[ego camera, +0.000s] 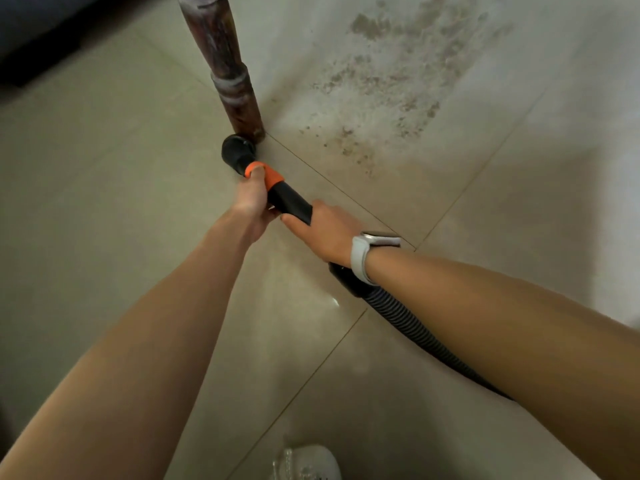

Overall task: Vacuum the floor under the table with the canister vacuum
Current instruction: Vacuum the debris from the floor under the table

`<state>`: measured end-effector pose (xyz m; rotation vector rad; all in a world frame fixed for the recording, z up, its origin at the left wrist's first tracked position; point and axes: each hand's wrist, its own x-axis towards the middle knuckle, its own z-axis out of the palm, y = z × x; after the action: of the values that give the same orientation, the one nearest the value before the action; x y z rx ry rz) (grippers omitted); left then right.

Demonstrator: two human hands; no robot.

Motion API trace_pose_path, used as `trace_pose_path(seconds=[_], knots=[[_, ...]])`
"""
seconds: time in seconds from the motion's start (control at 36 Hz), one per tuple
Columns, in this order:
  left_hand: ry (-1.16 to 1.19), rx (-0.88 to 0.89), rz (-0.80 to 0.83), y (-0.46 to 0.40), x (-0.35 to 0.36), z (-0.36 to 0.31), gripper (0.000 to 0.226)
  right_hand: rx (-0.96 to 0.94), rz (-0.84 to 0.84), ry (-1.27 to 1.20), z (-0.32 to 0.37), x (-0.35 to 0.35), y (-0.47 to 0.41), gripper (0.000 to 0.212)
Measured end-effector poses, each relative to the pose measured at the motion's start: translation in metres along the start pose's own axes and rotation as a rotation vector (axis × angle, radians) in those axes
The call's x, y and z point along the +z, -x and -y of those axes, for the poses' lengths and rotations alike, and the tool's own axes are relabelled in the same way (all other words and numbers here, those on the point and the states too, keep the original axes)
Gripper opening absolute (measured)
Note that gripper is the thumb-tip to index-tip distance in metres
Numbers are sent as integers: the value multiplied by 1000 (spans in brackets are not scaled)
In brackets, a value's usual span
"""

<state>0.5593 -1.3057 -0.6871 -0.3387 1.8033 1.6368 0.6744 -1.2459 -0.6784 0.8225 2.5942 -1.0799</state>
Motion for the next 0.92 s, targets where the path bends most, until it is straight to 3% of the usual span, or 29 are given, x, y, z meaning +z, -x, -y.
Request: trace_pose_path(seconds=[0.53, 0.69, 0.92], knots=[[-194, 48, 111, 43, 8, 49, 41, 119, -27, -286, -38, 35, 63, 34], [-105, 57, 36, 56, -2, 49, 37, 48, 119, -296, -38, 22, 62, 36], [-67, 65, -185, 61, -60, 60, 44, -71, 362, -264, -11, 41, 51, 36]])
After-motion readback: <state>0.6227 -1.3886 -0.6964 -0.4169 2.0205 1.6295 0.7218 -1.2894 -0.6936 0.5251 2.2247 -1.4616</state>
